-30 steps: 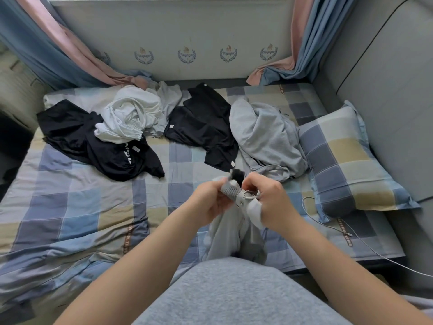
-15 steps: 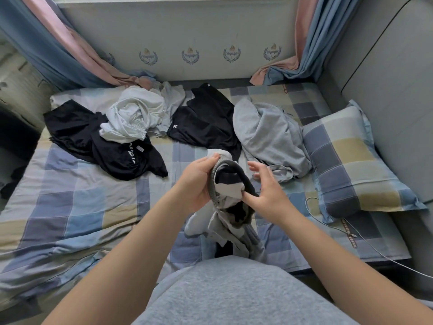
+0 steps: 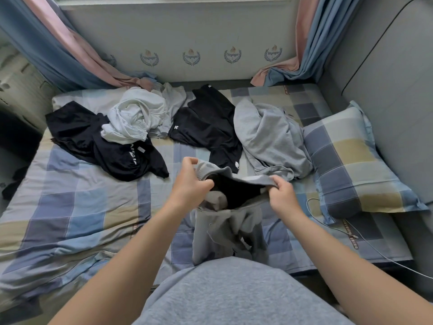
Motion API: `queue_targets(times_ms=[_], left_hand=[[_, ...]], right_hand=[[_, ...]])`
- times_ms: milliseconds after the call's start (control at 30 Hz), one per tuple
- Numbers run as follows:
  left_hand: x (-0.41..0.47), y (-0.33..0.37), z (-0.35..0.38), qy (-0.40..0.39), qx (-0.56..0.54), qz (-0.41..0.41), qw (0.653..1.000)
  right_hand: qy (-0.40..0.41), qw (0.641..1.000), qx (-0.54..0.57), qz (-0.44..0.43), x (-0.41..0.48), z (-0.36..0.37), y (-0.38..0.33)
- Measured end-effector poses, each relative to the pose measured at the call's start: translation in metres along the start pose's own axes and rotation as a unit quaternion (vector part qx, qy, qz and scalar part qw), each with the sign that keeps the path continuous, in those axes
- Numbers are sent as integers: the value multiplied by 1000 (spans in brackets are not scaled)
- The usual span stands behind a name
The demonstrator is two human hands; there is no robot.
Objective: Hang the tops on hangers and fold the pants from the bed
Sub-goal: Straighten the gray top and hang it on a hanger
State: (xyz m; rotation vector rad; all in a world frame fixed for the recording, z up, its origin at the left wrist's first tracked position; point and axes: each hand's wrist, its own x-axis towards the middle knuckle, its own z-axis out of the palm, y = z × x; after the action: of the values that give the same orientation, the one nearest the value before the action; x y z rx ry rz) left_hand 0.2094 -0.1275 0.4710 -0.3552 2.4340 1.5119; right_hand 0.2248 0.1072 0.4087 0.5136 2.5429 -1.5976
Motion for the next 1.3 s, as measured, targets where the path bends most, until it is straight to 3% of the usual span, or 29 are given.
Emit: queue_targets(times_ms=[133,233,367,433,533,633,800,933,1100,1200,1300], left_hand=[[8,-29,5,30,211,19,977],[11,-38,6,26,299,-4,954],[20,-37,7,9,240,-21,970],[21,-32,6,-28,110,-51,992],[17,-20,4,-82,-41,-94,991],[14,-6,5,-141,-50,-62,987],[8,16,12,-214,25,5,977],[5,14,6,-257,-17,-2,966],[-7,-3,-10,-365,33,73,927],[-13,-19,-17,-483,120,164,852],[-23,-40,-12,-497,265,251,787]], right_hand=[[33,988,152,-19,-10,-16,-46],[-13,976,215,-15,-19,-25,-71],[-17,977,214,-6,-26,-32,-74],[-4,979,203,12,-28,-38,-66],[20,979,199,43,-35,-48,-46],[40,977,197,67,-49,-52,-30],[69,973,203,82,-87,-43,-23],[84,968,203,118,-131,-28,-33],[157,951,233,130,-200,4,-35],[230,932,249,132,-249,32,-40],[245,932,223,148,-302,55,-37]])
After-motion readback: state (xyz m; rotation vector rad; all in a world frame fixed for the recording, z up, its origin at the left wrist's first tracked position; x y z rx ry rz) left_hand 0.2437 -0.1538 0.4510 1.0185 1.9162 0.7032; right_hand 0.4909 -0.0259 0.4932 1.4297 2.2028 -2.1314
